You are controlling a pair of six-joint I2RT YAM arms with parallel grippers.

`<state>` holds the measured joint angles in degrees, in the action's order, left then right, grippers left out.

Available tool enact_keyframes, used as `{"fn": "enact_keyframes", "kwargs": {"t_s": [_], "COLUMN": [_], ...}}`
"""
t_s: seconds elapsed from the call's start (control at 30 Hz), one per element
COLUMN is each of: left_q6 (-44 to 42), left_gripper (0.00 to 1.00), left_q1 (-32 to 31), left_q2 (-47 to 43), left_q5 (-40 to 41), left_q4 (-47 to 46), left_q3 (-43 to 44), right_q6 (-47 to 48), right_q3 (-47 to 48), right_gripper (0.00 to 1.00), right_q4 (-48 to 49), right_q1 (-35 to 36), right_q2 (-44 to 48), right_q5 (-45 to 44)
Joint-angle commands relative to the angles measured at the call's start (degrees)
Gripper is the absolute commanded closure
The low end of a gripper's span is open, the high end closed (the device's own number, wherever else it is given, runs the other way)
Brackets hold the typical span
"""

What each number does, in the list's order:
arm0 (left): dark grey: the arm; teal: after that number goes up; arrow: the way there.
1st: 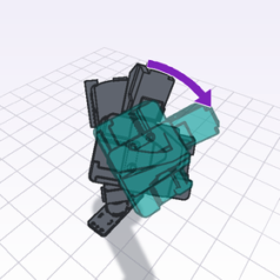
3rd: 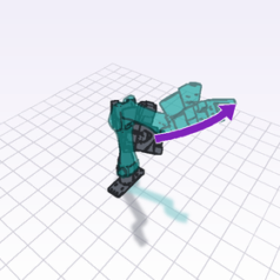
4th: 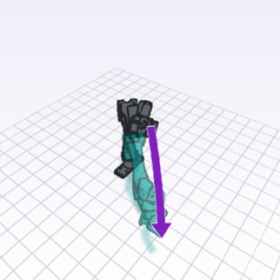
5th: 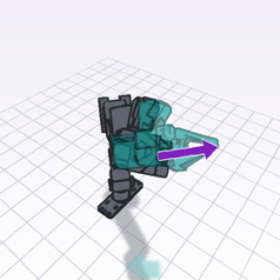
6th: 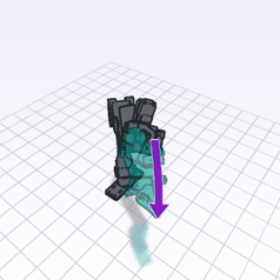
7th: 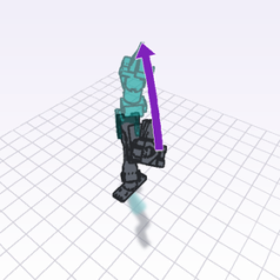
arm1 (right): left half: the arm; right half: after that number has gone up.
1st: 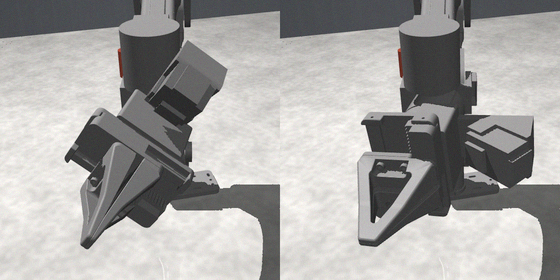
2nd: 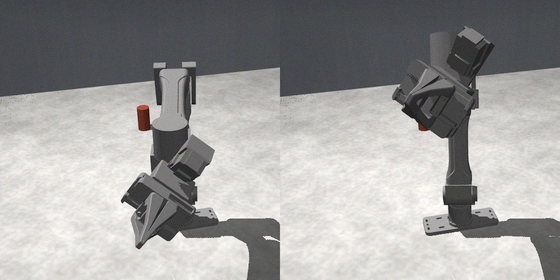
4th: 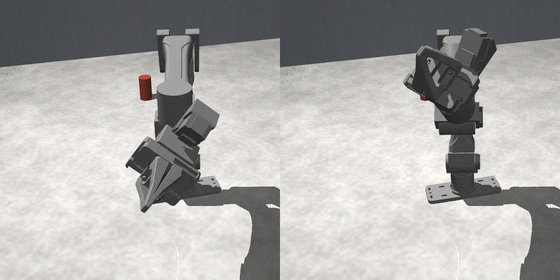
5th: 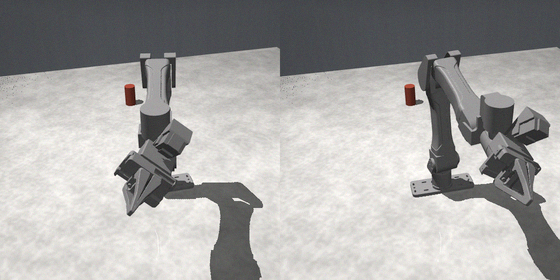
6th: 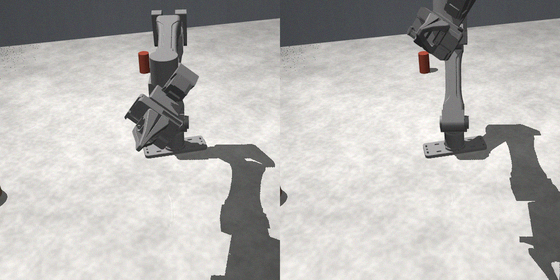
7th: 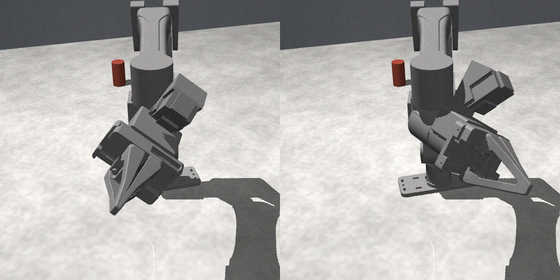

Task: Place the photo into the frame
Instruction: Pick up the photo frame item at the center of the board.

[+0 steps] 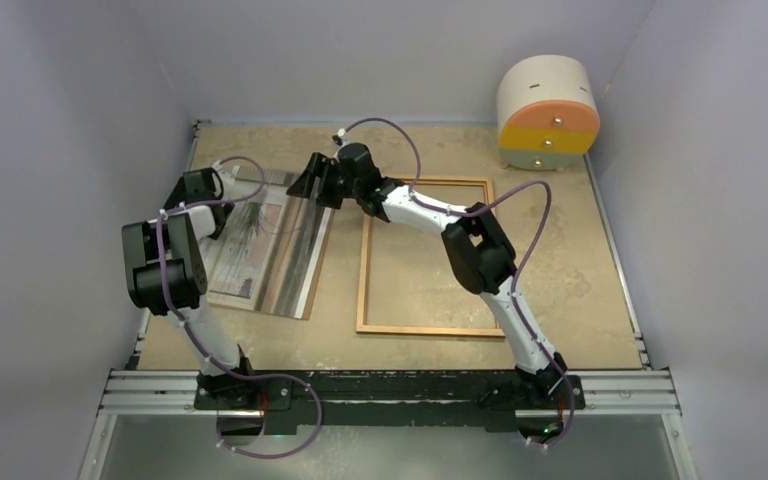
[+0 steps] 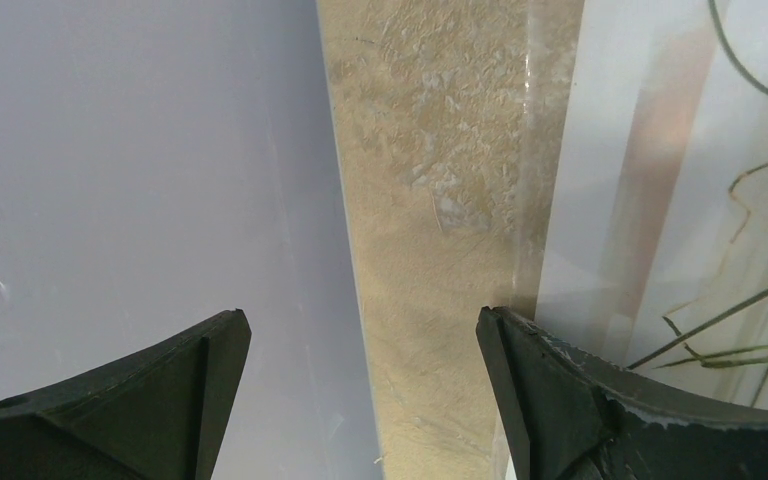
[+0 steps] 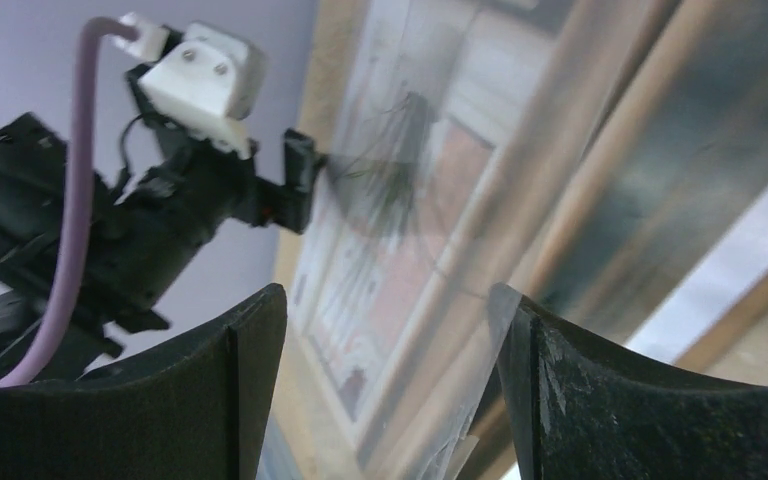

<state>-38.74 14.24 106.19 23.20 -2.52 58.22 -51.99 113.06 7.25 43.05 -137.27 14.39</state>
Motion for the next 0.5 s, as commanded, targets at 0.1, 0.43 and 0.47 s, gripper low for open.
{"fn": "enact_keyframes", "kwargs": {"t_s": [0.1, 0.43, 0.47], "left_q6": [1.2, 0.9, 1.0], "left_gripper": [0.07, 0.05, 0.04], "left_q1": [-0.2, 2.3, 3.1], "left_q2": [2.0, 0.2, -0.4], "left_q5": [-7.5, -8.8, -9.3], "left_q4": [14.6, 20.1, 21.5], "left_q3": [-2.1, 2.9, 4.6], "right_q6": [-11.5, -8.2, -7.6], "right_q3": [-4.4, -8.1, -7.4], "right_gripper": [0.25, 0.68, 0.77], "right_q4": [16.7, 9.3, 7.4], "right_q1": [0.3, 0.3, 0.2], "right_q2": [3.7, 7.0, 6.9], "right_q5": [8.5, 5.5, 5.7]}}
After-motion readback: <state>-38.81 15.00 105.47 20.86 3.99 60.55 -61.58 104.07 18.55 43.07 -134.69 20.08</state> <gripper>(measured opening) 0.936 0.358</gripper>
